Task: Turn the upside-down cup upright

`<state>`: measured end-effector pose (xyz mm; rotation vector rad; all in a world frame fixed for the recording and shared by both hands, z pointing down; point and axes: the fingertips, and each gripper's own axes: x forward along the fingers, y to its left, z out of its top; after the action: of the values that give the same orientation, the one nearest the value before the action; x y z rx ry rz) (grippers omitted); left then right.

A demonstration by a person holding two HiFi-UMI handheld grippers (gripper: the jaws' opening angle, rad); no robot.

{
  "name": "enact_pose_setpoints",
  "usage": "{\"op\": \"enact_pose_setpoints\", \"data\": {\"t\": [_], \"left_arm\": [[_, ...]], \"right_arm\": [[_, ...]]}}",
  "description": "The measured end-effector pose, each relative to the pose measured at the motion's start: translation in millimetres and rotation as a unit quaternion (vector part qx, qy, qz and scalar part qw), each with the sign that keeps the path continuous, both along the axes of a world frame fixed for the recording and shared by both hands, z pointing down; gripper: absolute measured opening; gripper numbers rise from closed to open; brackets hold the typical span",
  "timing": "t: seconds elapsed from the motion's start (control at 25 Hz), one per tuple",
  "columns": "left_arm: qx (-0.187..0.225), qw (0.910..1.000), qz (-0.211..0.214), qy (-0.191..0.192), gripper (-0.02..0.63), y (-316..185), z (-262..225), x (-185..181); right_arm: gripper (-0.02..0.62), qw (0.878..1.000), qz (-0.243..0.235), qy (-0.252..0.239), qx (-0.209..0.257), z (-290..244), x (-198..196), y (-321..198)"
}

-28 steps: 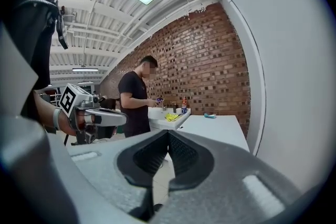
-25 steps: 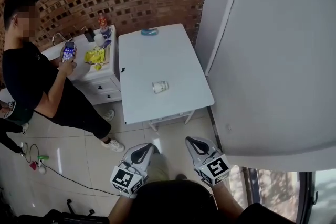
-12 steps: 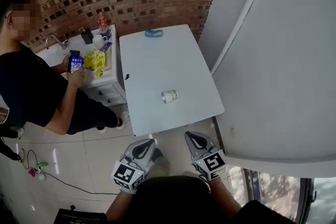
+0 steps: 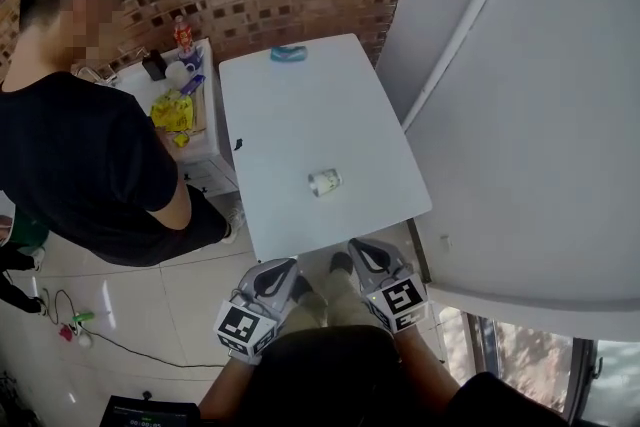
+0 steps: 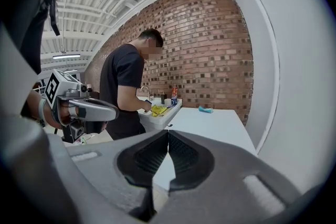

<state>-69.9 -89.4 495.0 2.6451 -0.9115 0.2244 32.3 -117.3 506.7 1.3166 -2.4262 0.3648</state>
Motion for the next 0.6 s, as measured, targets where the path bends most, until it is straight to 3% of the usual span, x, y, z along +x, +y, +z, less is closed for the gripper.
{"op": "enact_pose_setpoints", "data": {"t": [0.6], "left_arm": [[-0.010, 0.9966, -0.063, -0.053, 0.015, -82, 3, 20]], "right_arm": [[-0.006, 0.998, -0.049, -0.035, -0.023, 35, 25, -87]]}}
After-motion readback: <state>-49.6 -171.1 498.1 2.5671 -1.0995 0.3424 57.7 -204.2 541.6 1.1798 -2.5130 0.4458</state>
